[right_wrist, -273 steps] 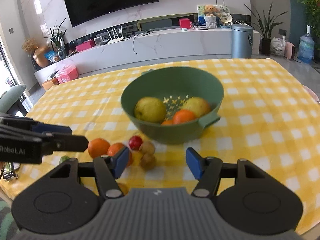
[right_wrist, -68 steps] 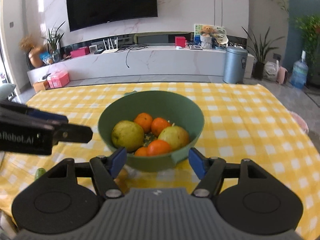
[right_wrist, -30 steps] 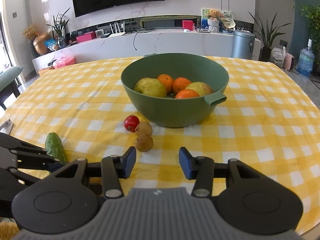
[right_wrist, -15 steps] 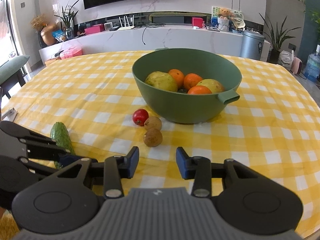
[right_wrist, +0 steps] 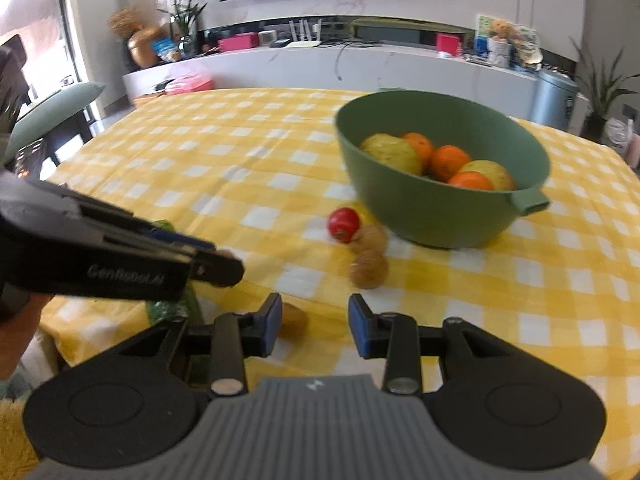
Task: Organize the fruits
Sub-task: 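Grasp a small brown fruit with the right tool while the left tool grasps another, then carry both brown fruits into the green colander and open both tools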
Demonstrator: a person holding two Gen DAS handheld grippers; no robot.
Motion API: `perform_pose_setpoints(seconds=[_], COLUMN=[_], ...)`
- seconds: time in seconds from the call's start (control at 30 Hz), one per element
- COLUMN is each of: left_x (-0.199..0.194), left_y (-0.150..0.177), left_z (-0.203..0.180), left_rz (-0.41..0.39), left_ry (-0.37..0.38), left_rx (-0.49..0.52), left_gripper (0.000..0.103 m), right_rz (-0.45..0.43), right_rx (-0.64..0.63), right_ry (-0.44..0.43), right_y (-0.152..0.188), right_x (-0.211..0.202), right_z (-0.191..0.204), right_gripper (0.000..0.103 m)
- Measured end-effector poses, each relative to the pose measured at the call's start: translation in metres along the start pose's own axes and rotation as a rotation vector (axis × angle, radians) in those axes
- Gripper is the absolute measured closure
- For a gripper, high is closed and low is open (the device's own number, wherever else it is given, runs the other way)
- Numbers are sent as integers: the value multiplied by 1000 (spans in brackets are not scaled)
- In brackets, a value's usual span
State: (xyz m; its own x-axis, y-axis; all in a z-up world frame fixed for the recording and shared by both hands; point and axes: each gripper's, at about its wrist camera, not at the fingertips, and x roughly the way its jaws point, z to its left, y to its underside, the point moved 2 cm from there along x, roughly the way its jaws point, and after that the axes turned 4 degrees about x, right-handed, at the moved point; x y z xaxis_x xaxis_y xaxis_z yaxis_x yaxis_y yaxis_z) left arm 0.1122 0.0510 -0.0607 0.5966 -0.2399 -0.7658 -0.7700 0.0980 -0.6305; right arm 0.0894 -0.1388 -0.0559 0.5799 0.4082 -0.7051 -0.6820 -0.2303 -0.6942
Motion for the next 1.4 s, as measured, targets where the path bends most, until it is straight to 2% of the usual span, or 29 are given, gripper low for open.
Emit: perform_pose_setpoints(seconds=[0.23,0.3,0.43,0.7,0.9,1.13,1.4], left_x=[-1,-1,-1,0,-3,-14,-22], left_y=[-1,-1,-1,-1,-3,-17,-46], left_z=[8,8,8,5,4,-8,-29], left_rz=[-5,-5,-5,-3,-15,-74,-125], left_ry=[-27,-26,-26,-19,-11,12,53], left_rx=[-32,-32,-32,-22,-28,-4,27], left_gripper=[76,76,76,76,76,76,76], right_rz=[58,72,97,91,62,-37,-142], right_rx=[5,0,0,27,43,112,115], right_ry=[-45,-51,-55,-71,-66,-60,7], right_y=[0,0,1,0,-1,-8,-26], right_x=[16,19,25,25,18,-6,-37], right_z=[6,8,11,7,5,-8,-25], right_gripper=[72,77,81,82,82,82,82])
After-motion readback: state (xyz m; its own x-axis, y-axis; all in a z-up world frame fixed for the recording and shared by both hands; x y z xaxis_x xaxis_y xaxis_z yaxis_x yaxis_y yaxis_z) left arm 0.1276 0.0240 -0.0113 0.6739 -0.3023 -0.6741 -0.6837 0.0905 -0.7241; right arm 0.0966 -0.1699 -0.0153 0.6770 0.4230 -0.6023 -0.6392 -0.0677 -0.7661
